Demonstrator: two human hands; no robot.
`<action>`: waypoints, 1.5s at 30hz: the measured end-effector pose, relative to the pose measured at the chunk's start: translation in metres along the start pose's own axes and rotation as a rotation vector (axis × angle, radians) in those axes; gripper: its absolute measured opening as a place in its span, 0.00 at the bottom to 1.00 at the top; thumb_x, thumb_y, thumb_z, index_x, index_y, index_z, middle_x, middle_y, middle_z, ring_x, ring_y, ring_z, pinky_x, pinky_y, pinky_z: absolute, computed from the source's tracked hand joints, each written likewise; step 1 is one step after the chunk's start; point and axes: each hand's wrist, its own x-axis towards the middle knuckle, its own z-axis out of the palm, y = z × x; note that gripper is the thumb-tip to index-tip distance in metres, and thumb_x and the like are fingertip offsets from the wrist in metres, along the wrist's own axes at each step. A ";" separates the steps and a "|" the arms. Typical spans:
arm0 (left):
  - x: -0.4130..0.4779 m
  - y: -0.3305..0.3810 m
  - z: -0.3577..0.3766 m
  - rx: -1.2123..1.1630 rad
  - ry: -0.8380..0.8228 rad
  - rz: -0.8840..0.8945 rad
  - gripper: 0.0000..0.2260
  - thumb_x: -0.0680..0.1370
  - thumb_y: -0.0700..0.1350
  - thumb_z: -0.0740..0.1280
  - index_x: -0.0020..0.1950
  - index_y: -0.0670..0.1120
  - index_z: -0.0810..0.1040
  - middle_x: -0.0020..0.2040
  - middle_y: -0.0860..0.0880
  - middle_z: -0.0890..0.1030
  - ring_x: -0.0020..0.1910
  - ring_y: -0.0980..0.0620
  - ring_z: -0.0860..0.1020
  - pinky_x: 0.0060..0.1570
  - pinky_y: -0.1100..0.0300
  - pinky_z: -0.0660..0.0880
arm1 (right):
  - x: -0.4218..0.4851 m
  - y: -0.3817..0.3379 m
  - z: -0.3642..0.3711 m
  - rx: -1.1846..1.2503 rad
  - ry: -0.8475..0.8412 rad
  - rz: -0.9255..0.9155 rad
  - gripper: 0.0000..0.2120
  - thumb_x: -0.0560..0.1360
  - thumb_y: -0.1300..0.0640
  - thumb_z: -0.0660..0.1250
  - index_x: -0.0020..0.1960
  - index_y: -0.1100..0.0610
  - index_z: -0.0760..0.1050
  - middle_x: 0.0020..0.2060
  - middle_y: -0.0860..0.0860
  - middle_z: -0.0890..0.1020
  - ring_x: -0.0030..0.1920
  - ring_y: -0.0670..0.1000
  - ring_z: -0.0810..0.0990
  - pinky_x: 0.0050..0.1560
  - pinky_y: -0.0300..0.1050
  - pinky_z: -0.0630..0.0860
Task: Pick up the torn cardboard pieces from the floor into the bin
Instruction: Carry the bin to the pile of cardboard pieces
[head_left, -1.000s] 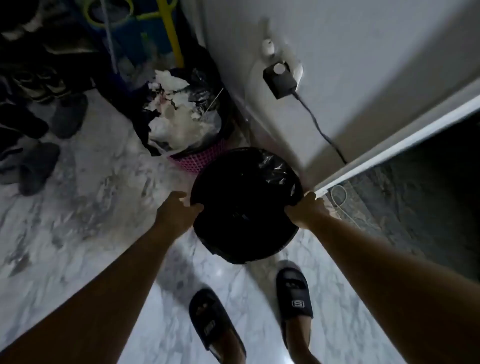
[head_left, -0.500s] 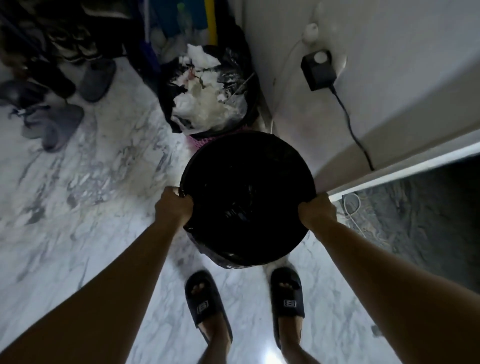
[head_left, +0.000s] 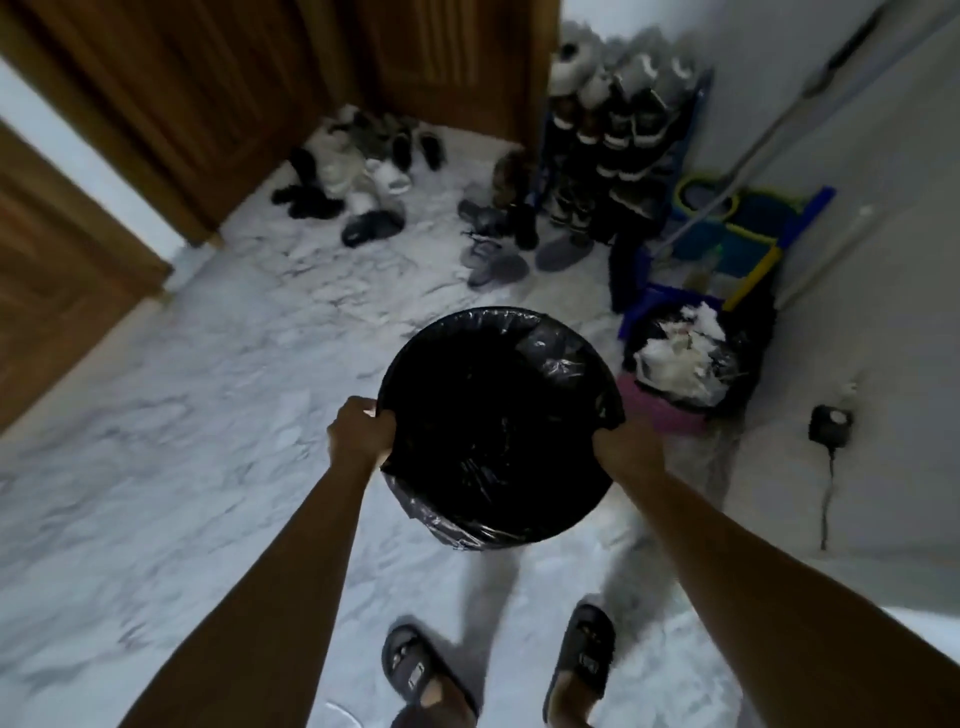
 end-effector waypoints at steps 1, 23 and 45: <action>-0.005 -0.015 -0.033 -0.023 0.048 -0.013 0.16 0.74 0.50 0.66 0.60 0.46 0.77 0.58 0.43 0.81 0.54 0.41 0.80 0.51 0.56 0.75 | -0.019 -0.023 0.013 -0.030 -0.019 -0.055 0.25 0.73 0.56 0.65 0.67 0.64 0.68 0.61 0.63 0.77 0.59 0.64 0.78 0.56 0.51 0.75; 0.008 -0.440 -0.499 -0.318 0.672 -0.558 0.14 0.77 0.49 0.64 0.60 0.44 0.76 0.57 0.39 0.81 0.57 0.39 0.77 0.52 0.54 0.72 | -0.366 -0.320 0.508 -0.511 -0.464 -0.736 0.07 0.78 0.58 0.59 0.43 0.56 0.63 0.31 0.52 0.65 0.26 0.51 0.63 0.25 0.42 0.60; 0.401 -0.874 -0.415 -0.715 0.443 -0.884 0.21 0.63 0.45 0.64 0.56 0.53 0.80 0.48 0.41 0.83 0.47 0.40 0.83 0.48 0.43 0.82 | -0.201 -0.325 1.053 -0.538 -0.614 -0.484 0.07 0.73 0.63 0.60 0.46 0.59 0.76 0.45 0.60 0.81 0.46 0.63 0.81 0.50 0.64 0.82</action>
